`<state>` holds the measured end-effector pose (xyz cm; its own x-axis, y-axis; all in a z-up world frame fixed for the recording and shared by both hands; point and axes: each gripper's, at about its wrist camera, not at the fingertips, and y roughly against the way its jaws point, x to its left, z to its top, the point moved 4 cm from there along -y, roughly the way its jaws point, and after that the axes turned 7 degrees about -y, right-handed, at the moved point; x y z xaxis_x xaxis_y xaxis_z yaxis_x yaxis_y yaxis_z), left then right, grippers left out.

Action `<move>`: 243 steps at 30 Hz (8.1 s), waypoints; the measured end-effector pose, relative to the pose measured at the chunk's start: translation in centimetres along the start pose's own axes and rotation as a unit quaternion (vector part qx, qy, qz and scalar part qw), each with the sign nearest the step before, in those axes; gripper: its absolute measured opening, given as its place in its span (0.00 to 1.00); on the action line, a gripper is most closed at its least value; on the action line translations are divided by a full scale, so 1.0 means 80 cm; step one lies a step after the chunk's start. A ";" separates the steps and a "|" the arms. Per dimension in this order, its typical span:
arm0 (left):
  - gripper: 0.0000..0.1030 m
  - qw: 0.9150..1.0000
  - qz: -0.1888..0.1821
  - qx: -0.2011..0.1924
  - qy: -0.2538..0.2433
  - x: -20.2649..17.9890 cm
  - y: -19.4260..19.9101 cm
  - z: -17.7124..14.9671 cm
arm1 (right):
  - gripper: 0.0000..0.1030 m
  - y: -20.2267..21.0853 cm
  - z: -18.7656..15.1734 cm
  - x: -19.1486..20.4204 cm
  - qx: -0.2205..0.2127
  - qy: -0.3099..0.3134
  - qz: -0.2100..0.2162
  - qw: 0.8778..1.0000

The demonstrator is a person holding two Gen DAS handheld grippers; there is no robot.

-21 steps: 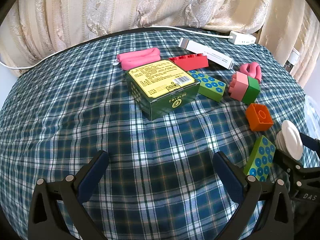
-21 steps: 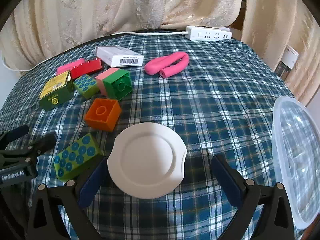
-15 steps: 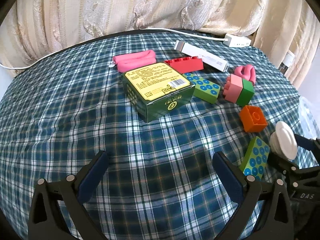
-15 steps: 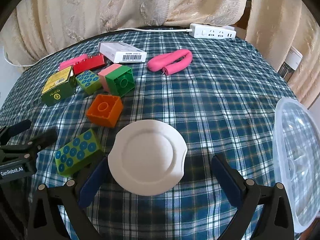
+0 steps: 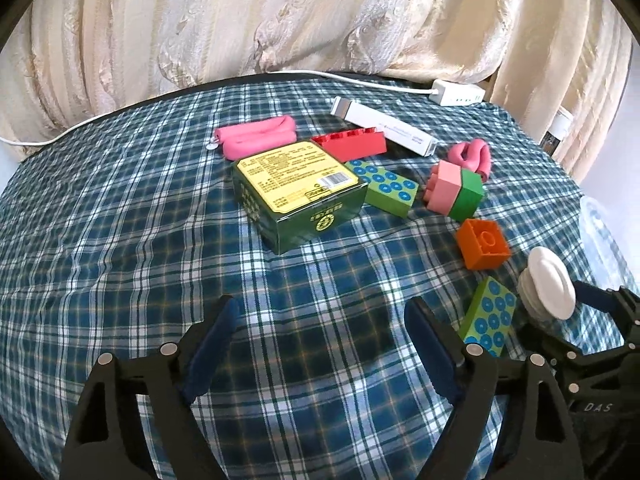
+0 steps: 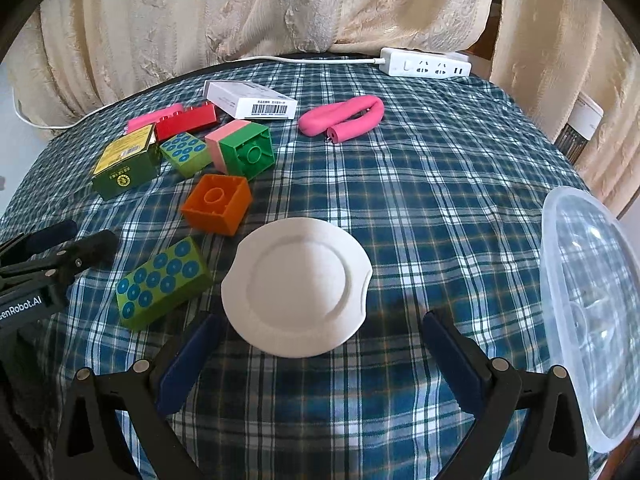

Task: Organize objects
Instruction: 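Move left gripper to green blue-dotted brick while right gripper holds white plate, then grasp the green blue-dotted brick with the left gripper and lift it, then carry brick with left gripper into clear bowl while right gripper lowers plate inside, then open left gripper releasing brick in bowl while right gripper releases plate, then grasp yellow-green box with left gripper while right gripper approaches orange block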

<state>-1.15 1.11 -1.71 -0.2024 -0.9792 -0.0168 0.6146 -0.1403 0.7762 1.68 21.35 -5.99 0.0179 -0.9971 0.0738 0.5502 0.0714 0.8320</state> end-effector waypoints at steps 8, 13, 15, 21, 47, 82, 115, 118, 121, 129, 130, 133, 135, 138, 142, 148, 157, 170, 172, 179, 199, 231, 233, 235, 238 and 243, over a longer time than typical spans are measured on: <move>0.76 1.000 -0.010 -0.002 0.003 -0.005 0.003 0.000 | 0.98 0.000 0.013 -0.006 0.013 -0.029 0.017 0.999; 0.70 1.000 -0.016 -0.005 0.004 -0.007 0.005 0.000 | 0.92 -0.003 0.024 -0.007 0.014 -0.041 0.024 0.999; 0.69 1.000 -0.017 -0.007 -0.001 -0.010 0.006 0.000 | 0.88 -0.004 0.027 -0.006 0.014 -0.042 0.026 0.999; 0.66 1.000 -0.024 -0.011 -0.010 -0.014 0.008 0.001 | 0.77 -0.005 0.032 -0.001 0.012 -0.038 0.023 0.999; 0.51 0.993 -0.069 -0.010 -0.097 -0.073 0.018 0.005 | 0.64 0.040 0.017 -0.033 -0.029 -0.068 0.048 0.996; 0.30 0.988 -0.071 0.005 -0.137 -0.151 0.017 0.011 | 0.64 0.113 0.006 -0.181 -0.125 -0.170 0.058 0.976; 0.30 0.951 -0.185 -0.017 -0.246 -0.390 0.021 0.077 | 0.63 0.124 -0.026 -0.346 -0.150 -0.259 0.001 0.954; 0.30 0.949 -0.190 -0.011 -0.253 -0.405 0.013 0.079 | 0.63 0.124 -0.025 -0.353 -0.154 -0.265 0.002 0.952; 0.30 0.946 -0.194 -0.008 -0.258 -0.417 0.007 0.079 | 0.63 0.122 -0.025 -0.358 -0.154 -0.270 0.005 0.951; 0.30 0.942 -0.201 0.000 -0.270 -0.439 -0.012 0.082 | 0.64 0.119 -0.023 -0.354 -0.157 -0.259 0.004 0.953; 0.30 0.942 -0.202 0.002 -0.270 -0.440 -0.014 0.082 | 0.64 0.119 -0.022 -0.354 -0.158 -0.259 0.004 0.953; 0.32 0.943 -0.205 0.010 -0.262 -0.442 -0.021 0.083 | 0.64 0.118 -0.022 -0.354 -0.159 -0.259 0.005 0.953; 0.34 0.944 -0.209 0.017 -0.254 -0.439 -0.024 0.085 | 0.63 0.118 -0.021 -0.354 -0.159 -0.259 0.004 0.953; 0.43 0.947 -0.205 0.012 -0.248 -0.434 -0.023 0.087 | 0.64 0.118 -0.021 -0.354 -0.159 -0.258 0.004 0.953; 0.44 0.948 -0.203 0.004 -0.243 -0.426 -0.017 0.090 | 0.64 0.120 -0.021 -0.351 -0.161 -0.257 0.004 0.953; 0.52 0.951 -0.196 -0.003 -0.237 -0.412 -0.010 0.091 | 0.64 0.124 -0.021 -0.339 -0.162 -0.248 0.007 0.955; 0.62 0.959 -0.182 -0.007 -0.218 -0.382 -0.003 0.089 | 0.64 0.128 -0.016 -0.315 -0.164 -0.231 0.009 0.959; 0.64 0.970 -0.156 -0.013 -0.187 -0.326 0.002 0.091 | 0.64 0.130 -0.007 -0.275 -0.162 -0.207 0.021 0.965; 0.64 0.972 -0.151 -0.013 -0.181 -0.317 0.003 0.092 | 0.64 0.130 -0.005 -0.267 -0.161 -0.203 0.024 0.966; 0.74 0.980 -0.134 -0.012 -0.147 -0.274 0.005 0.093 | 0.70 0.131 -0.001 -0.239 -0.156 -0.187 0.040 0.969; 0.77 0.998 -0.027 -0.013 -0.047 -0.122 -0.006 0.093 | 0.79 0.118 0.011 -0.161 -0.132 -0.136 0.065 0.980; 0.77 0.990 0.081 0.017 0.112 0.028 -0.055 0.092 | 0.82 0.075 0.022 -0.085 -0.084 -0.090 0.100 0.987; 0.77 0.990 0.081 0.022 0.111 0.027 -0.061 0.093 | 0.82 0.073 0.023 -0.082 -0.082 -0.087 0.102 0.988; 0.77 0.990 0.083 0.025 0.112 0.028 -0.065 0.092 | 0.82 0.070 0.024 -0.077 -0.080 -0.084 0.104 0.988; 0.77 0.989 0.081 0.027 0.120 0.033 -0.070 0.090 | 0.82 0.068 0.025 -0.071 -0.078 -0.077 0.107 0.988; 0.77 0.988 0.076 0.026 0.128 0.040 -0.073 0.088 | 0.82 0.060 0.031 -0.055 -0.073 -0.060 0.110 0.989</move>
<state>-10.75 -0.18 -1.84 0.0937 -0.9943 -0.0516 0.5825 0.0127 0.8128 2.19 26.17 -0.96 0.0560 -0.9471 0.3160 0.6585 0.2730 0.7014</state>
